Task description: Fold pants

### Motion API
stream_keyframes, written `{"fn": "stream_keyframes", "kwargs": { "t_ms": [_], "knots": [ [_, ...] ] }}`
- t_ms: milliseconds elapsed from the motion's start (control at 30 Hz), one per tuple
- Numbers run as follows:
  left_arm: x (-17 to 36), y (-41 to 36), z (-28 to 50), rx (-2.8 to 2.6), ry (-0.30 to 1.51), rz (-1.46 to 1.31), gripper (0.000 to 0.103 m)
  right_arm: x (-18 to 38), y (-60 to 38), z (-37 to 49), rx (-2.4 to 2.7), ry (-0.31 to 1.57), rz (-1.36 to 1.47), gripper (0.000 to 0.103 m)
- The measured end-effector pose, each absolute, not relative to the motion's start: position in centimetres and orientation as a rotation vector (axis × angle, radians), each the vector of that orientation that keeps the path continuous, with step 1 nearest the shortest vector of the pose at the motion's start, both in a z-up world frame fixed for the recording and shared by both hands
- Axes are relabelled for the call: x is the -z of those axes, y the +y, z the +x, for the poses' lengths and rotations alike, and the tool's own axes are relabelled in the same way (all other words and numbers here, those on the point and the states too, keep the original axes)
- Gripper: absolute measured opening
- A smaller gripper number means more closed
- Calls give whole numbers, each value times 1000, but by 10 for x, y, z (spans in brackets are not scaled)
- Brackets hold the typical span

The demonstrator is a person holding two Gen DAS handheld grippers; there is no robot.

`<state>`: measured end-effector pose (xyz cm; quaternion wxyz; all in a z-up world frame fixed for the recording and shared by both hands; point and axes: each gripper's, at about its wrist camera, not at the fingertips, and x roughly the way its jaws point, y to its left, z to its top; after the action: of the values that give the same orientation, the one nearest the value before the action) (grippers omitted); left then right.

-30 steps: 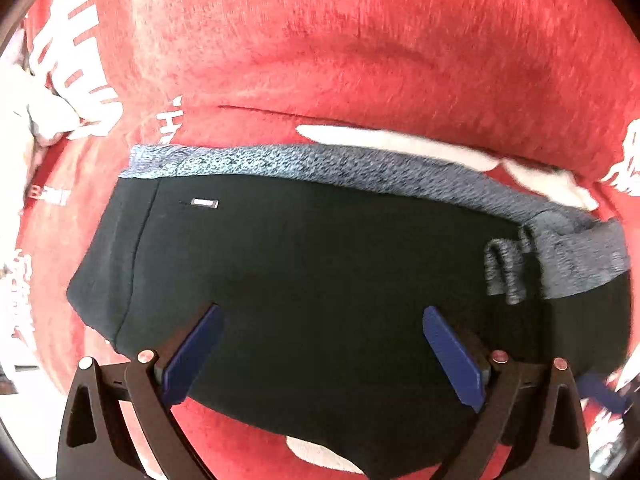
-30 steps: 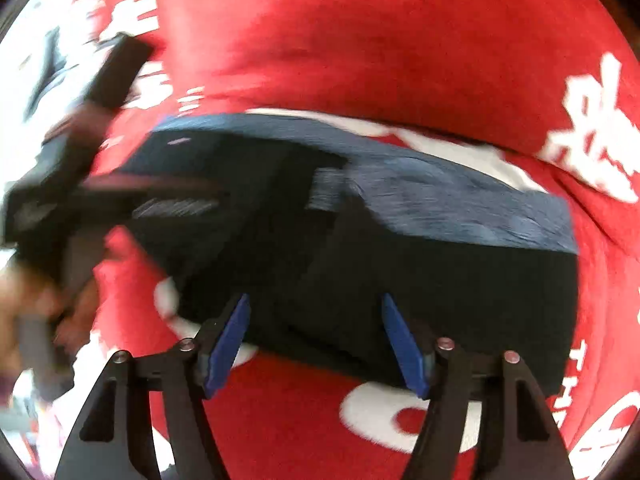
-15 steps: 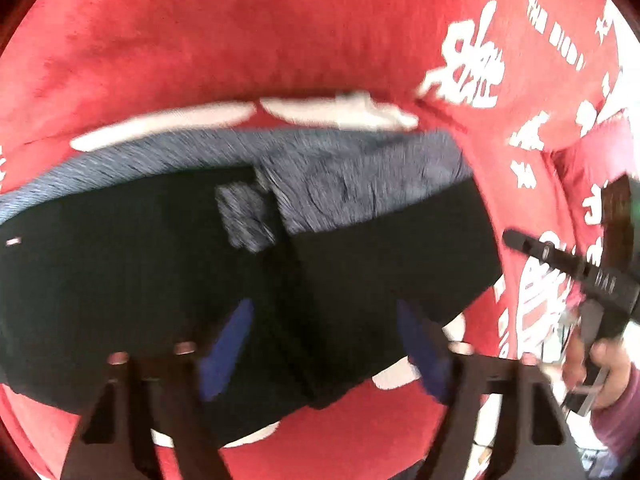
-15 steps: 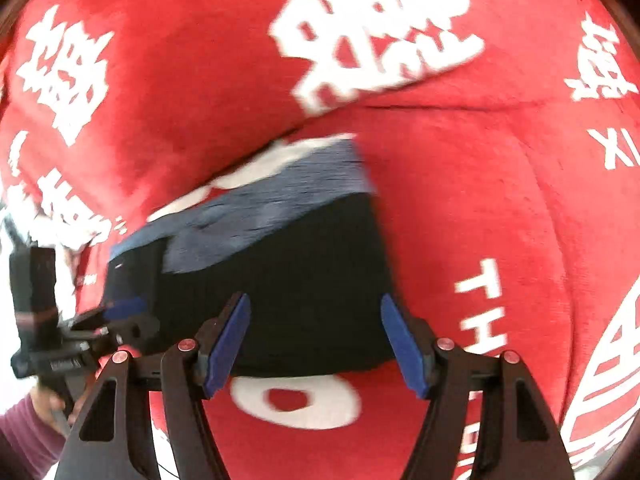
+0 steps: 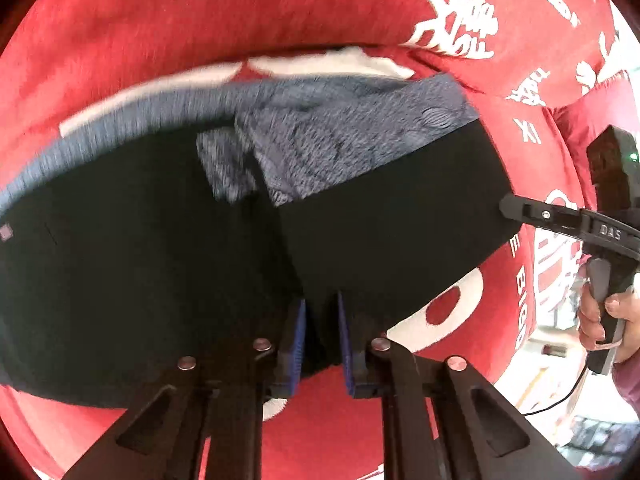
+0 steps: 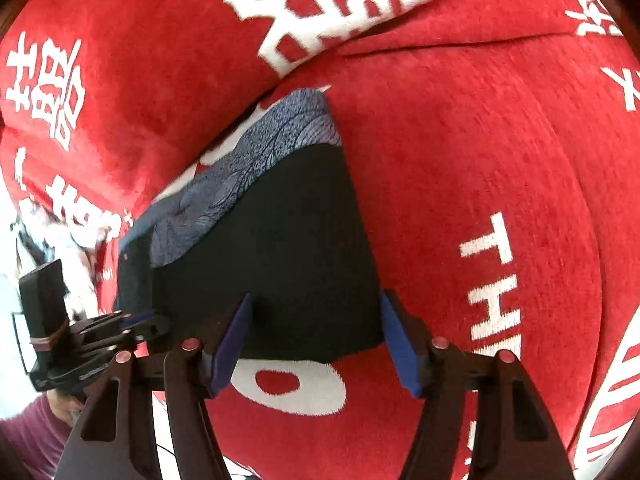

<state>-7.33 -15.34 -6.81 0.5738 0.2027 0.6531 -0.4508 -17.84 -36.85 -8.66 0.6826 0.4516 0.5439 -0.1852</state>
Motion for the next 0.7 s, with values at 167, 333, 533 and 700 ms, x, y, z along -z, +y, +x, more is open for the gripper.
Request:
{"fn": "stream_keyframes", "kwargs": {
  "t_ms": [167,333,533,700],
  "knots": [
    [69,-153,-70,1042,1526,438,17,83,-382,-172,383,1182,1016,70],
    [67,-152,-71,1043,1517,453,17,100,-430,-152,356,1077,1156,70],
    [66,-155,-70,1029,1522,456,17,153,-466,-130,296,1097,1321,49],
    [66,-159,-74,1042,1504,514,17,125,-452,-123,307,1128,1194,36]
  ]
}}
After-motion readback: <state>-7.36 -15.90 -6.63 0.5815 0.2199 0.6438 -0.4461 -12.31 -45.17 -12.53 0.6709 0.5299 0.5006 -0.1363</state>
